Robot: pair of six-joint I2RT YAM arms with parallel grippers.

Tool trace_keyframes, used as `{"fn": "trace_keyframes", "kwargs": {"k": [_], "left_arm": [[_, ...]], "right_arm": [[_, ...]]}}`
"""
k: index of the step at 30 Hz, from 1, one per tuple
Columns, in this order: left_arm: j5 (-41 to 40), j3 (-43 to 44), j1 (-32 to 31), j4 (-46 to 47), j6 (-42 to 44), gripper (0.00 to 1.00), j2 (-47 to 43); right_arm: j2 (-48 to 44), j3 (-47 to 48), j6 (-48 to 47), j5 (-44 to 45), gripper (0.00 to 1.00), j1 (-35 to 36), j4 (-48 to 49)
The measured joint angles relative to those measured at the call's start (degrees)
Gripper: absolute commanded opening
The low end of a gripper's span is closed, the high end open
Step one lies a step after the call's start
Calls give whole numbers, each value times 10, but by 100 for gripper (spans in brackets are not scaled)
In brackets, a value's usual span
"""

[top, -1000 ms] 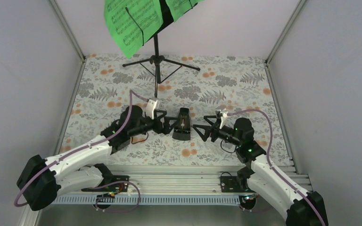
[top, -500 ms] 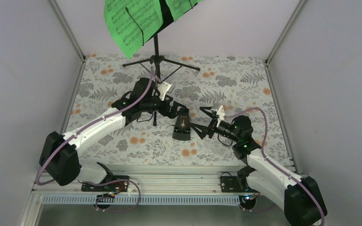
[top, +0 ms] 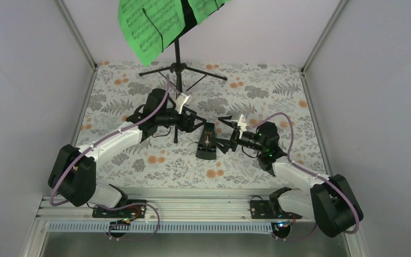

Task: Pack up the instrument practice props

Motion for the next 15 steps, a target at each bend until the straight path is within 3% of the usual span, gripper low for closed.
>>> {"fn": "trace_keyframes", "kwargs": {"k": [8, 15], "left_arm": [[65, -2, 0, 31, -4, 60, 6], [96, -2, 0, 32, -4, 58, 29]], "right_arm": [[38, 16, -33, -12, 100, 7, 13], [65, 26, -58, -14, 100, 8, 17]]}}
